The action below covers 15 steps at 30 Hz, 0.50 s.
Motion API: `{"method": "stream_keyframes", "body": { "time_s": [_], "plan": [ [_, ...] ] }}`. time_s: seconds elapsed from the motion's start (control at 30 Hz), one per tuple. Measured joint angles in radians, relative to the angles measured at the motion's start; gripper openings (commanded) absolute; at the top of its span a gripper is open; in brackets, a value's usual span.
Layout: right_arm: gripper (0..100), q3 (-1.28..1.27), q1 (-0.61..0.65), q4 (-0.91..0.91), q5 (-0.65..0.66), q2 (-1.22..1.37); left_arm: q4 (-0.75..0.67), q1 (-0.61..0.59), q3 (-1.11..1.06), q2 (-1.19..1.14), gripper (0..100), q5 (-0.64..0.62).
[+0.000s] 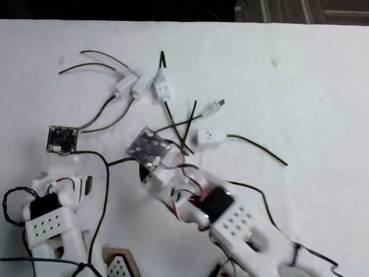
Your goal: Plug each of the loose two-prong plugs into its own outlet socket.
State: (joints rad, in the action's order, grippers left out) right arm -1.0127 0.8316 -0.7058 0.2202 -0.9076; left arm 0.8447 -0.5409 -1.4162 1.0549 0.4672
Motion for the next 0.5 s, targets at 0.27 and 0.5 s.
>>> {"method": "stream_keyframes", "body": {
  "time_s": [0.27,0.5],
  "plan": [
    [1.9,0.086,-0.069,-0.37,0.0,-0.206,0.0,0.0,0.0,0.0,26,0.0],
    [1.8,0.071,-0.25,-0.47,0.0,-0.098,0.0,-0.009,0.0,0.0,26,0.0]
  ]
}}
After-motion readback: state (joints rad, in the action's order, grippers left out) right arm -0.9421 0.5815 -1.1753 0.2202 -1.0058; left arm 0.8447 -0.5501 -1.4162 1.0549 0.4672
